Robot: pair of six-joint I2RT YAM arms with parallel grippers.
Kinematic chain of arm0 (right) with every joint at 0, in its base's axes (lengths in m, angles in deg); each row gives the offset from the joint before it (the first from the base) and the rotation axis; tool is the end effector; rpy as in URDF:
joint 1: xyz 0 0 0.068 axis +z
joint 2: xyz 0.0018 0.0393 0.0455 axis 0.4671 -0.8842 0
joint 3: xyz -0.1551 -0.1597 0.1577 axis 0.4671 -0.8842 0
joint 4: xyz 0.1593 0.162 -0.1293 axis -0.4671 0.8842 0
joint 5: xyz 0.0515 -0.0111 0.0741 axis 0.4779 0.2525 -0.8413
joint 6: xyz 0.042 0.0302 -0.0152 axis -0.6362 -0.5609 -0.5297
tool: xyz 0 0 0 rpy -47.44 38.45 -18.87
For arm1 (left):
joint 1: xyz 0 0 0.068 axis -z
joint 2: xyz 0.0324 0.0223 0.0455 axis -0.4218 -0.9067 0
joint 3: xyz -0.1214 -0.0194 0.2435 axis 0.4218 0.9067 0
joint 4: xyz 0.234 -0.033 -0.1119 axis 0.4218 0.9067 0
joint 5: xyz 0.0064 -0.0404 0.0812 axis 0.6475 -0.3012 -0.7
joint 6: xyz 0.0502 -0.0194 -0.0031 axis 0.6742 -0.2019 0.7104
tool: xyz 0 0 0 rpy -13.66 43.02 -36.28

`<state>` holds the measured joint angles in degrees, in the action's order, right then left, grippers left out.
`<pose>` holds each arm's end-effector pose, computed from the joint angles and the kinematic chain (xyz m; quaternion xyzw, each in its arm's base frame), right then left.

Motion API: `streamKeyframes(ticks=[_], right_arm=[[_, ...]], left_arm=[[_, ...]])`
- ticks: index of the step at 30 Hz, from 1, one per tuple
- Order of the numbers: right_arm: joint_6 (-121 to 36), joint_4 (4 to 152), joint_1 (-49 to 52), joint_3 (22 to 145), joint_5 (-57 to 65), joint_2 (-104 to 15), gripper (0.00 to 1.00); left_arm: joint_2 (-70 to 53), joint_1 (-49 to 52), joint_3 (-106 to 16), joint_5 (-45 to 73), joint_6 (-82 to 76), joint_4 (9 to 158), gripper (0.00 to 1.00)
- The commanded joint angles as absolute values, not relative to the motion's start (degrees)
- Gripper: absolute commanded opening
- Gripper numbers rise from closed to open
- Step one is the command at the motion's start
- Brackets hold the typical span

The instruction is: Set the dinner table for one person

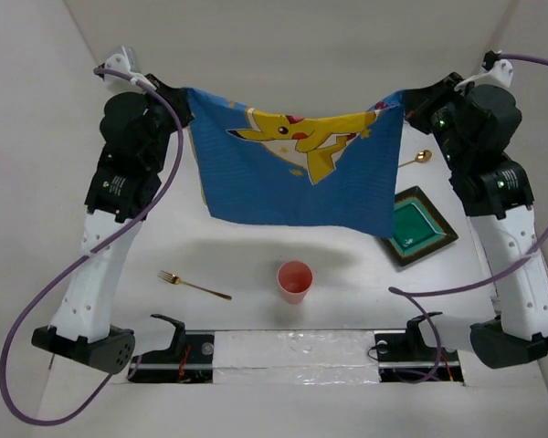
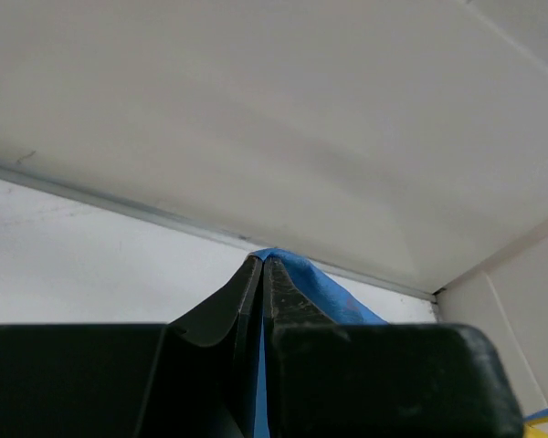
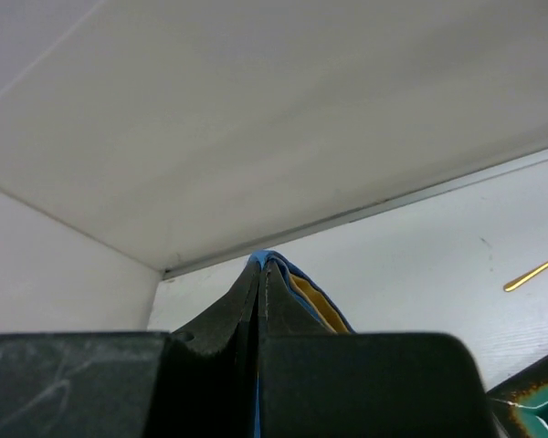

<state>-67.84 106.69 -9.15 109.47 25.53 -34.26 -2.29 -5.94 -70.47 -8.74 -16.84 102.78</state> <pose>0.2135 0.0632 0.5418 0.1689 0.6790 0.2279 0.6772 0.2130 -0.0640 0.5498 -0.1314 0.6250 -0.2129 0.7394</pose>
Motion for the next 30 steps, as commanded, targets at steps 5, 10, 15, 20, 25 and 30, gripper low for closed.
streamKeyframes(ticks=[5,10,15,20,25,30], right_arm=[[-67.56,104.75,-14.92,110.06,16.48,-44.09,0.00],[-68.52,104.92,-16.07,121.88,14.90,-54.28,0.00],[-70.63,106.24,-17.47,133.52,12.88,-59.83,0.00],[-70.72,105.37,-18.00,129.60,11.99,-57.13,0.00],[-72.74,96.76,-18.62,101.23,6.03,-50.87,0.00],[-73.89,86.32,-18.62,81.26,2.51,-48.49,0.00]], left_arm=[[-15.29,-11.83,-67.80,0.87,-18.14,97.96,0.00],[-24.45,-17.99,-80.15,9.57,-19.81,99.89,0.00],[-28.43,-24.41,-90.31,18.89,-26.29,98.94,0.00],[-23.78,-29.60,-81.36,25.76,-28.26,93.65,0.00],[-19.20,-29.60,-60.50,26.73,-24.04,90.16,0.00],[-14.01,-29.60,-40.06,25.50,-24.21,83.64,0.00]])
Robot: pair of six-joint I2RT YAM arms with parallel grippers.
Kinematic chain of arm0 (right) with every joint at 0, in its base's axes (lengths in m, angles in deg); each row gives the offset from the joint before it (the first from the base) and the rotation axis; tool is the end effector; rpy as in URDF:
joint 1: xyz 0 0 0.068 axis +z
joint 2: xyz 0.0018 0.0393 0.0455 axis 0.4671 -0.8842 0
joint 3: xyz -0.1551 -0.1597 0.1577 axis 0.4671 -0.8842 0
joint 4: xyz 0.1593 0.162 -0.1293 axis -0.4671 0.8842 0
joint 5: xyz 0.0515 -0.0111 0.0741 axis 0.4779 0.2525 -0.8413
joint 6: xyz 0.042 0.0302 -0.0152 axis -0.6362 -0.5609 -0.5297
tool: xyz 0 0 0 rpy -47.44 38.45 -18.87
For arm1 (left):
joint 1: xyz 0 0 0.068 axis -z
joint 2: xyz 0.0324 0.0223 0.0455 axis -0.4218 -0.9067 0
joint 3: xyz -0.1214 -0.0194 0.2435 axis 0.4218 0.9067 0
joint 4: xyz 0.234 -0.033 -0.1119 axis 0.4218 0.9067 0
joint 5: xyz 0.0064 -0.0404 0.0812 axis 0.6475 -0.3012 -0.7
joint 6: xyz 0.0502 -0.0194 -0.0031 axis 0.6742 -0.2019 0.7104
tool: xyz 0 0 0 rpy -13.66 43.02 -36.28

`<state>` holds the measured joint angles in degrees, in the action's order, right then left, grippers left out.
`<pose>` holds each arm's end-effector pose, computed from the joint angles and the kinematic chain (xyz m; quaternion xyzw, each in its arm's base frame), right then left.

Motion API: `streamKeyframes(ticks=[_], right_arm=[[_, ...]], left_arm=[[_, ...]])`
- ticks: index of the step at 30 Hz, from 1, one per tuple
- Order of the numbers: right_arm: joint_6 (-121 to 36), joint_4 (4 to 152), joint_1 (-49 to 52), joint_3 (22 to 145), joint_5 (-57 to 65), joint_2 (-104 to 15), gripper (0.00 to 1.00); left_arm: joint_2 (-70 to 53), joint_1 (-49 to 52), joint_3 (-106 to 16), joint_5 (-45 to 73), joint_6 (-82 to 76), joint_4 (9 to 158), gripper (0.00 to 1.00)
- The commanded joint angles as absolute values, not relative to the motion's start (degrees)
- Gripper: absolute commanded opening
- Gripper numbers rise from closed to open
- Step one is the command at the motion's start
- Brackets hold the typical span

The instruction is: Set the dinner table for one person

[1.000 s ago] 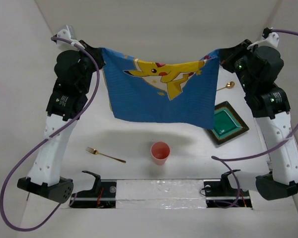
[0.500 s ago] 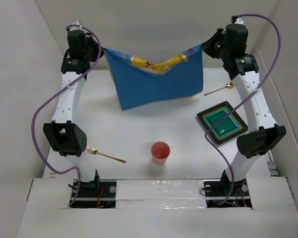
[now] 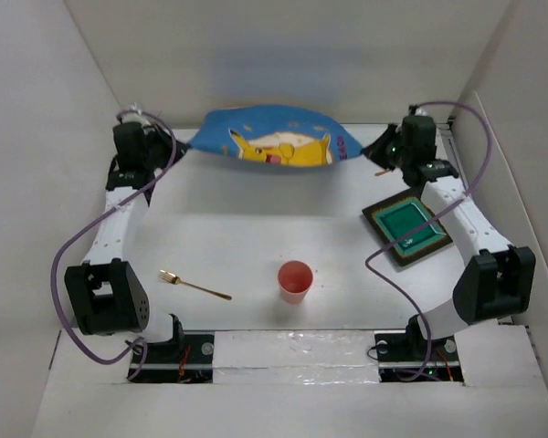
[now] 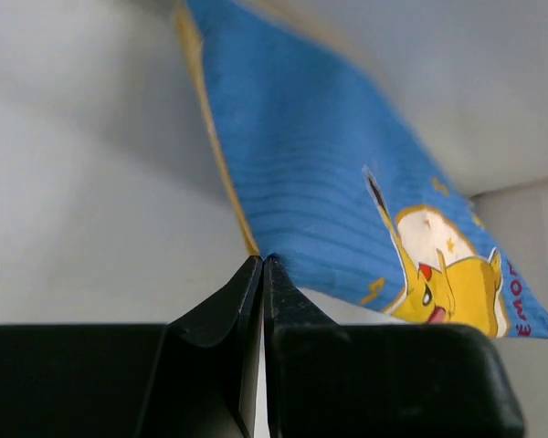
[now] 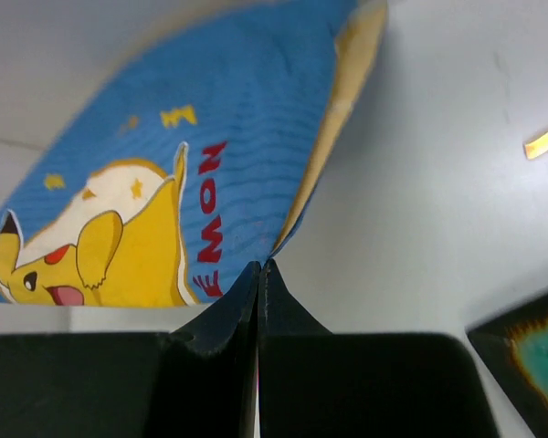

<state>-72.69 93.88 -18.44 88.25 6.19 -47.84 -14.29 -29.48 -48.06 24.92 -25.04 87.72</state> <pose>0.3406 0.0599 0.3795 0.1715 0.8044 0.2590 0.5065 0.3378 0.0150 0.3916 -0.1396 0.7412 -0.2820 0.5930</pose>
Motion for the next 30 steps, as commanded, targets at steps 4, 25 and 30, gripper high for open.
streamKeyframes(ticks=[4,25,30], right_arm=[[-72.84,85.14,-18.62,73.51,1.36,-52.52,0.00],[-75.29,88.49,-13.87,52.33,4.52,-45.51,0.00],[-75.82,89.63,-13.87,50.74,5.66,-43.14,0.00]], left_arm=[[-13.74,-29.60,-27.15,23.57,-24.74,80.31,0.00],[-9.80,-29.60,-11.21,19.26,-22.19,87.48,0.03],[-7.68,-29.60,-11.29,16.98,-21.75,91.01,0.08]])
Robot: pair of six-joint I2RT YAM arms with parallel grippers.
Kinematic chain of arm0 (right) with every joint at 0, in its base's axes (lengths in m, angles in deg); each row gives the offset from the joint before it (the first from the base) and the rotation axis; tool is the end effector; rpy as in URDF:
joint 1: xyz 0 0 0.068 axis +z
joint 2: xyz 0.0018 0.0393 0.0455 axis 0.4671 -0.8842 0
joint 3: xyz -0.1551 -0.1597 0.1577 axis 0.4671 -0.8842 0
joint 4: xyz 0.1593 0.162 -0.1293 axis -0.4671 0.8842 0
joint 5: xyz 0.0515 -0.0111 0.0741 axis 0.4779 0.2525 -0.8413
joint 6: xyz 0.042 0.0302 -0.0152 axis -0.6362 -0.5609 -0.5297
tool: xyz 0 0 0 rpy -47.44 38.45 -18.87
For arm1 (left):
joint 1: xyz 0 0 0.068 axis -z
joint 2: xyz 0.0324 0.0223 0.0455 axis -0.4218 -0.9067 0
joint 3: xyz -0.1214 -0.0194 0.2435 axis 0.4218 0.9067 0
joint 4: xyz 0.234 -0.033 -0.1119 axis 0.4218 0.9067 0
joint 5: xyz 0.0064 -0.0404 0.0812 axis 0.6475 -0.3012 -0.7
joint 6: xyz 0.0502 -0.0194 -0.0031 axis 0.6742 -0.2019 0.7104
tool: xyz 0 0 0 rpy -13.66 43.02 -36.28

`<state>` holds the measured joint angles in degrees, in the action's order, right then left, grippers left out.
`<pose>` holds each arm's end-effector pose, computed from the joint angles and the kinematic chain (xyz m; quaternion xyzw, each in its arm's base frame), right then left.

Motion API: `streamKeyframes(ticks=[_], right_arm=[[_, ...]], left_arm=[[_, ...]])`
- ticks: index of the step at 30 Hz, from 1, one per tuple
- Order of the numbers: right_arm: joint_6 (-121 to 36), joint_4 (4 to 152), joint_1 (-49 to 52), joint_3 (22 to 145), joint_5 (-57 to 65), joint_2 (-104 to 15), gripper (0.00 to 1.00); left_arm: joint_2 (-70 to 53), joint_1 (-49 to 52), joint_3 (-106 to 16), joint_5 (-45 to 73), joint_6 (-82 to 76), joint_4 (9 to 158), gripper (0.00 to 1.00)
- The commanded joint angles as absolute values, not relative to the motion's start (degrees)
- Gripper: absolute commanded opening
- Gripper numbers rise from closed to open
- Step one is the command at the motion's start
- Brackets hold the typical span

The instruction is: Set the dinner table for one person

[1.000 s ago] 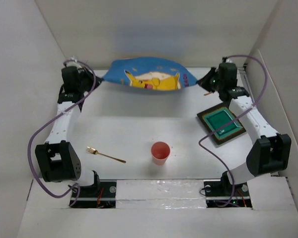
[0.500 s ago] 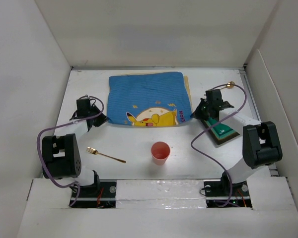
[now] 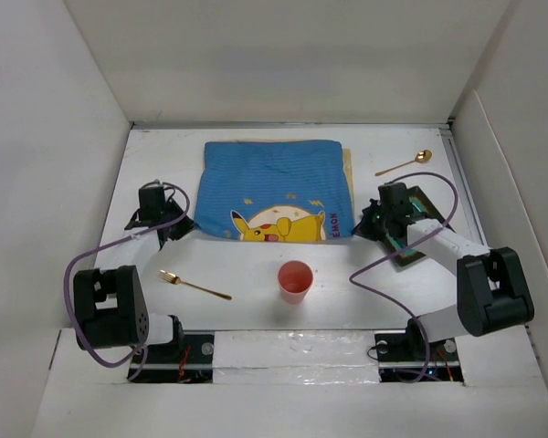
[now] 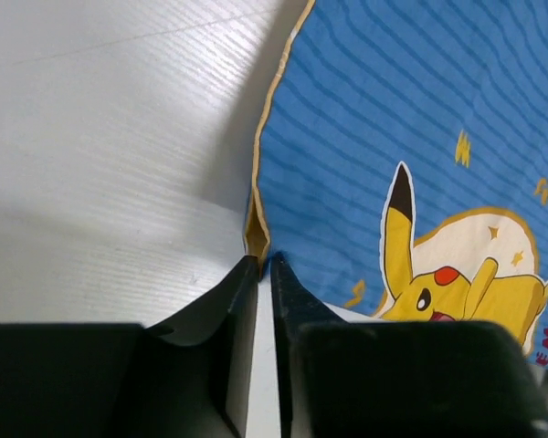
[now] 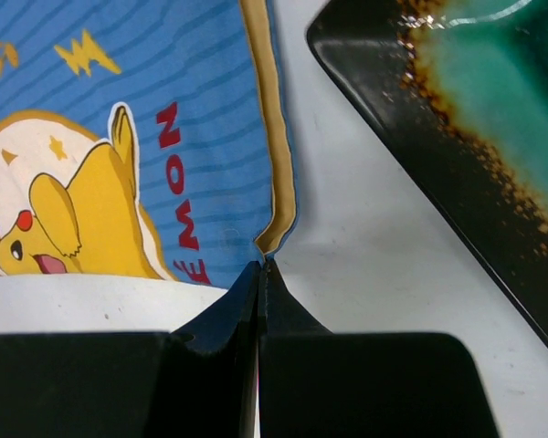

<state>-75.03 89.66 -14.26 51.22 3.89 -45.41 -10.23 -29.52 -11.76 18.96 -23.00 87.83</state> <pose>0.2717 0.0706 0.1832 0.1892 0.9220 0.2040 0.2692 0.2740 0.0137 0.1946 -0.2327 0.8738 -0.1969 0.3788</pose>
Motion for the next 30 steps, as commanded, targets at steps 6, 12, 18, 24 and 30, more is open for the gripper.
streamKeyframes(ticks=[6,12,18,24,30], right_arm=[[-76.17,94.36,-13.87,53.62,5.49,-39.62,0.32],[-77.31,102.63,-17.29,57.42,8.82,-26.89,0.60],[-89.08,109.05,-30.64,50.93,14.80,-12.75,0.00],[-94.55,110.38,-39.17,45.47,16.30,-13.59,0.00],[-91.64,112.39,-46.55,48.71,22.79,-16.76,0.61]], left_arm=[[-3.73,-29.60,-12.69,17.32,-20.35,95.32,0.48],[5.40,-26.19,-19.80,15.14,-19.12,97.96,0.46],[10.60,-23.11,-23.06,24.26,-19.12,96.20,0.00],[13.06,-14.06,-24.29,25.33,-15.17,98.13,0.00],[13.33,-5.81,-28.51,21.90,-9.19,102.08,0.12]])
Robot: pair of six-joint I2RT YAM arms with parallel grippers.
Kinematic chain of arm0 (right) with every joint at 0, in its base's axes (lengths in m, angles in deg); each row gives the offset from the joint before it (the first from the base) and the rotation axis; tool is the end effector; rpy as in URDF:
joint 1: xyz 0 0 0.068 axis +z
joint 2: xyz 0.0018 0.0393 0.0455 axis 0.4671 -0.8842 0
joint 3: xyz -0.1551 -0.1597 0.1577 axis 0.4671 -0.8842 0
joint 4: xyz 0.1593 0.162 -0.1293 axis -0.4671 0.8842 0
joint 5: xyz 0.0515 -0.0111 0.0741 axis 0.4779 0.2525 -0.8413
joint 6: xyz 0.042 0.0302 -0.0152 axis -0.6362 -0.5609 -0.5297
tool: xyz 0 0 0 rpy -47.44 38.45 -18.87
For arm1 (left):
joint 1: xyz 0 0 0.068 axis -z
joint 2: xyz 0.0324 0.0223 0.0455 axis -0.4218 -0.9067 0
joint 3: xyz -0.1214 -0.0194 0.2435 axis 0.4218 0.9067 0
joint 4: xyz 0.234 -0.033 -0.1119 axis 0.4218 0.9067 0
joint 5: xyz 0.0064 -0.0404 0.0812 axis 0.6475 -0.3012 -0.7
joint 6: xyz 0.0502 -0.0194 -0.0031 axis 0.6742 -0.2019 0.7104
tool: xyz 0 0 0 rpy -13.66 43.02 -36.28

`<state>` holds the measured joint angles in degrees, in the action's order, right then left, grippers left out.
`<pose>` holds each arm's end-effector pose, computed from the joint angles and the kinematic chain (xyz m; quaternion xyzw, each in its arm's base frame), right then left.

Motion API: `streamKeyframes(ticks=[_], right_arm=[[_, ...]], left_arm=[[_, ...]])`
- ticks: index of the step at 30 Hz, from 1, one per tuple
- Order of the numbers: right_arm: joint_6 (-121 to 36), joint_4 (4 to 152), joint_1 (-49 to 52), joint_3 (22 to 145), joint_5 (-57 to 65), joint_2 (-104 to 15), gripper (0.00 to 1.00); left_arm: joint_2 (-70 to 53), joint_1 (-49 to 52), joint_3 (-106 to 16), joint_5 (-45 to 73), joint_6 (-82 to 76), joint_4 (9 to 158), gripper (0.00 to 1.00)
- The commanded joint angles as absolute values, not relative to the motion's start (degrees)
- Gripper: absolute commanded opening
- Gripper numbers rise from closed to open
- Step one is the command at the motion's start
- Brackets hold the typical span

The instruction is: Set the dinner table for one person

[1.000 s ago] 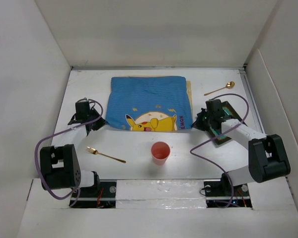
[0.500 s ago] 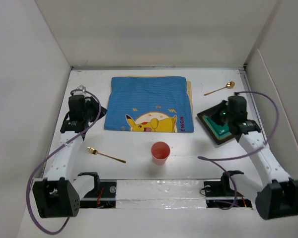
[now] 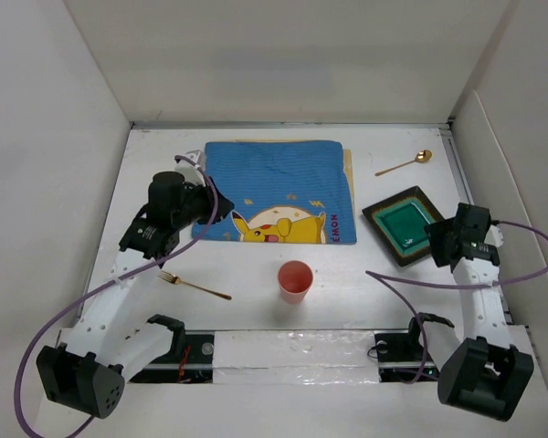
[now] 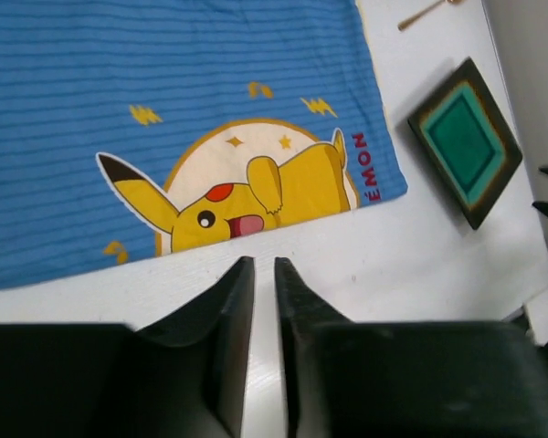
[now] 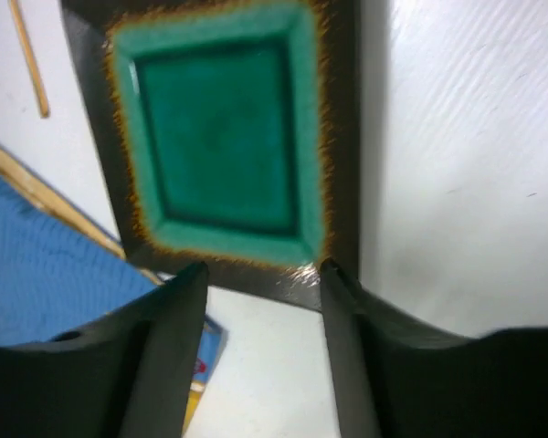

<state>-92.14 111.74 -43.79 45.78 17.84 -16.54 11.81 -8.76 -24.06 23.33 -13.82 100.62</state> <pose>0.1765 -0.0544 0.2344 0.5699 0.7447 0.0702 0.3401 0.2093 -0.0720 0.3374 0.0464 0.8090 -0.3051 0.5002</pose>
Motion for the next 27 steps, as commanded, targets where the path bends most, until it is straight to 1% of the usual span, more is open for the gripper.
streamKeyframes(ticks=[1,2,3,5,7,8,9,11,15,17,18,21,23,27], right_arm=[[-90.42,112.31,-47.61,48.72,23.15,-17.29,0.69],[-90.32,112.13,-48.58,48.46,23.68,-18.42,0.83],[-90.15,112.04,-49.81,48.11,23.86,-19.13,0.86],[-88.83,110.13,-53.67,45.74,21.94,-20.71,0.92],[-85.25,105.65,-57.09,41.54,13.35,-23.26,0.92],[-85.14,102.67,-57.81,40.81,12.01,-24.31,0.92],[-84.79,101.94,-58.34,40.55,6.77,-26.32,0.92],[-83.82,96.70,-58.34,38.62,3.48,-26.87,0.92],[-84.26,90.78,-58.34,36.50,0.05,-27.75,0.90],[-84.87,88.94,-58.34,36.59,-0.92,-30.38,0.89],[-85.57,85.80,-58.34,36.15,-2.23,-33.61,0.87],[-86.45,83.67,-58.34,36.06,-4.25,-36.09,0.85],[-87.33,83.39,-58.34,36.76,-4.71,-39.96,0.80],[-90.23,80.58,-58.87,36.15,-5.76,-43.04,0.72]], left_arm=[[13.15,-4.83,-28.78,21.46,-8.40,102.53,0.15],[13.24,-4.12,-28.87,21.11,-7.70,102.79,0.18],[13.41,-3.51,-28.52,20.76,-7.60,102.80,0.27],[13.85,-2.62,-28.26,20.14,-7.60,102.97,0.31],[14.03,-1.40,-27.47,19.87,-7.86,102.45,0.41],[13.85,-1.39,-27.29,19.87,-8.04,102.44,0.45],[13.85,-0.52,-27.29,19.53,-8.21,102.36,0.49],[13.33,0.02,-27.46,19.61,-8.13,102.45,0.53],[13.15,0.02,-27.12,19.96,-8.83,102.27,0.53],[12.98,0.02,-26.94,20.14,-9.27,102.01,0.53],[12.80,0.02,-26.76,20.22,-9.88,101.74,0.53],[12.45,0.02,-26.94,19.87,-10.24,101.48,0.53],[12.53,0.02,-27.03,19.26,-10.50,101.30,0.52],[12.80,0.02,-27.38,17.33,-10.68,101.21,0.52]])
